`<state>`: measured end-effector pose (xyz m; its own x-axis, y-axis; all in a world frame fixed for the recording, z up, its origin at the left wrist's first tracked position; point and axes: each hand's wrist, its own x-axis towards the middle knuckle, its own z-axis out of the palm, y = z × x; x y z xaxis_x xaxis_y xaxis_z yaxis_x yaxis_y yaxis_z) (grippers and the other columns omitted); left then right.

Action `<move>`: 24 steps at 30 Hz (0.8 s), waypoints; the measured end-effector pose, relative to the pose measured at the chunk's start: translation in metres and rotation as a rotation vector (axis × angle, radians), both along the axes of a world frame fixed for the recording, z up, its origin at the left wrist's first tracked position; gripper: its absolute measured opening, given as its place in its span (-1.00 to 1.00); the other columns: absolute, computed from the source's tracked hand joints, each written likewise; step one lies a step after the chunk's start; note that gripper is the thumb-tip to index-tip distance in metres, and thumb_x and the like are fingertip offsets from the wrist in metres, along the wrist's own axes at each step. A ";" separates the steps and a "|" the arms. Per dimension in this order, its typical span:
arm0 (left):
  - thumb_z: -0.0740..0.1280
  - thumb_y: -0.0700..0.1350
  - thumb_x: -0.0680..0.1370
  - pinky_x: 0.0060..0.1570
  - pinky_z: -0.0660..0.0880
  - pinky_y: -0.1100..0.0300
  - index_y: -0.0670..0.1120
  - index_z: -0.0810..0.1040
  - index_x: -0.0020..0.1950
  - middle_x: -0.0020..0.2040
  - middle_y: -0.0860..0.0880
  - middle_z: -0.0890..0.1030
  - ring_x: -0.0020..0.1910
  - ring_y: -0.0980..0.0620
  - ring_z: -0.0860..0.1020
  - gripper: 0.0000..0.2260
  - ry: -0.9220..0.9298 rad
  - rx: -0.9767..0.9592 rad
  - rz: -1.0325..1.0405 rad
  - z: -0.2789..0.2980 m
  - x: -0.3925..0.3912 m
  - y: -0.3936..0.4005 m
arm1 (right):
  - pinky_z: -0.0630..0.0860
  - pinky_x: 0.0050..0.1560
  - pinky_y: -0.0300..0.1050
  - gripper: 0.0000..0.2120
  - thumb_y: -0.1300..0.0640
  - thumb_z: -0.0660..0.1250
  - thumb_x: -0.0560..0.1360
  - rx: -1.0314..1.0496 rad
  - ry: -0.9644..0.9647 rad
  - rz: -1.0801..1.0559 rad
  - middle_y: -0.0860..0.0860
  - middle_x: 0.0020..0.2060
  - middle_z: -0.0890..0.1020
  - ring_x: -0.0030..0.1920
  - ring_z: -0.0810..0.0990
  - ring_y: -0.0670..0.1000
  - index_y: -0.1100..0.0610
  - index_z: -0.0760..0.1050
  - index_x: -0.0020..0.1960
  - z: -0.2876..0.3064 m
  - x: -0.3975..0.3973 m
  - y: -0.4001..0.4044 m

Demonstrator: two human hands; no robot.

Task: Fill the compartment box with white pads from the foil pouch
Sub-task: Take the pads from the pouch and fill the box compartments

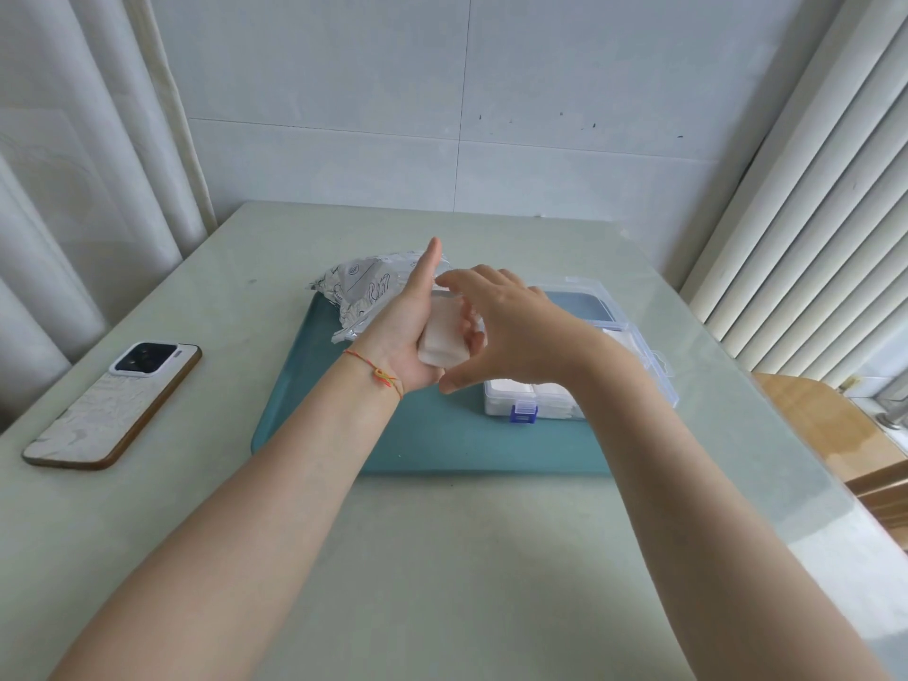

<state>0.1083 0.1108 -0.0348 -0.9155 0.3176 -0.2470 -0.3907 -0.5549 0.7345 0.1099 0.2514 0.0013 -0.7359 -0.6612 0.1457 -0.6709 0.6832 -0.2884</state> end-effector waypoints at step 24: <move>0.20 0.49 0.41 0.01 0.49 0.15 0.10 0.48 0.16 0.10 0.05 0.51 0.13 0.03 0.50 -0.45 0.049 0.015 -0.040 0.001 0.005 0.001 | 0.38 0.20 -0.01 -0.11 0.01 0.49 0.36 -0.170 -0.027 0.006 -0.09 0.15 0.43 -0.13 0.38 -0.12 -0.06 0.07 0.53 0.007 0.008 -0.002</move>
<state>0.1132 0.1116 -0.0339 -0.9130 0.3572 -0.1972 -0.3763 -0.5504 0.7453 0.1178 0.2493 0.0083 -0.7371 -0.6333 0.2358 -0.6653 0.6189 -0.4176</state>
